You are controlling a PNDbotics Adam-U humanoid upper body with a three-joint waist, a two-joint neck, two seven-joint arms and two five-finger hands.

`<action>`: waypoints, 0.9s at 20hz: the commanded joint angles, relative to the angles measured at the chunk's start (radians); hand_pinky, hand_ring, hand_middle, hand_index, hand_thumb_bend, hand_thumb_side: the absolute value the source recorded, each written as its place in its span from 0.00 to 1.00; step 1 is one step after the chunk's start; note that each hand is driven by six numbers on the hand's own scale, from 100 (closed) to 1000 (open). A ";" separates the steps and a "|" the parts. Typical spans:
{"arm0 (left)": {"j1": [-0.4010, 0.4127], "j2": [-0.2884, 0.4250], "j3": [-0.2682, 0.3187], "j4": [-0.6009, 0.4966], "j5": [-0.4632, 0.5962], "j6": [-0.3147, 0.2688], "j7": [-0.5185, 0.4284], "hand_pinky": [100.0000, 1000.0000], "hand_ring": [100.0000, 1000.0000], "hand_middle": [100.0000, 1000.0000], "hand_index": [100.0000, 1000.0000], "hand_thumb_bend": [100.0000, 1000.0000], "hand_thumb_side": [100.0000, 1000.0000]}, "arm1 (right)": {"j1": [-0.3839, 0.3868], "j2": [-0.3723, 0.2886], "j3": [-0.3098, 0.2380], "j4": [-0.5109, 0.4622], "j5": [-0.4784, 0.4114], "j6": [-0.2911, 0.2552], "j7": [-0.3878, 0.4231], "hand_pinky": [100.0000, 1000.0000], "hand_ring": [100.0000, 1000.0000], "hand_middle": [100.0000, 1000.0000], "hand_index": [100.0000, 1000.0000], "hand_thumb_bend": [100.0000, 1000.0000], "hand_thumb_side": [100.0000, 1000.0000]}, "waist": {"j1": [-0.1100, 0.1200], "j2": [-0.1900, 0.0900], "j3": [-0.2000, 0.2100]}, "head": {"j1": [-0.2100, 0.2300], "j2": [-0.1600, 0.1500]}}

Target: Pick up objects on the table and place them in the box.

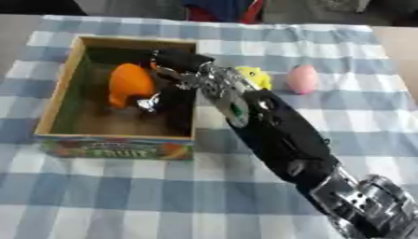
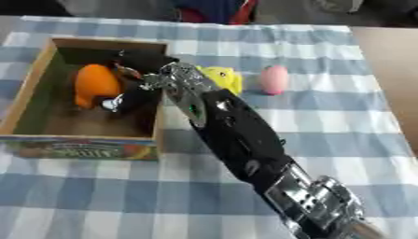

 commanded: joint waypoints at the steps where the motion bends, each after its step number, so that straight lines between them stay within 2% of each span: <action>1: -0.007 0.012 0.001 -0.020 -0.001 0.001 -0.002 0.19 0.56 0.52 0.78 0.04 0.79 | -0.036 -0.030 -0.015 -0.034 0.000 -0.007 0.009 0.74 0.88 0.84 0.97 0.80 0.80 | 0.009 -0.019 -0.001 | 0.000 0.003; 4: -0.004 0.011 0.003 -0.020 -0.002 0.001 0.001 0.19 0.56 0.52 0.78 0.04 0.80 | -0.051 -0.060 -0.032 -0.052 -0.032 -0.014 0.016 0.74 0.88 0.84 0.97 0.81 0.81 | 0.009 -0.022 -0.007 | 0.006 0.005; 8: -0.001 0.009 0.005 -0.020 -0.003 0.001 0.003 0.19 0.56 0.52 0.78 0.04 0.80 | -0.066 -0.112 -0.048 -0.115 -0.124 -0.016 0.038 0.75 0.87 0.83 0.97 0.81 0.83 | 0.009 -0.026 -0.017 | 0.017 0.007; 14: 0.006 0.009 0.007 -0.020 -0.005 0.003 0.006 0.19 0.56 0.52 0.78 0.04 0.80 | -0.076 -0.201 -0.083 -0.247 -0.294 0.058 0.065 0.74 0.86 0.82 0.96 0.78 0.87 | 0.014 -0.030 -0.030 | 0.027 0.012; 18: 0.014 0.012 0.011 -0.020 -0.009 0.004 0.010 0.19 0.56 0.52 0.78 0.04 0.80 | -0.063 -0.285 -0.099 -0.293 -0.339 0.097 0.070 0.74 0.87 0.83 0.96 0.76 0.84 | 0.018 -0.033 -0.043 | 0.037 0.017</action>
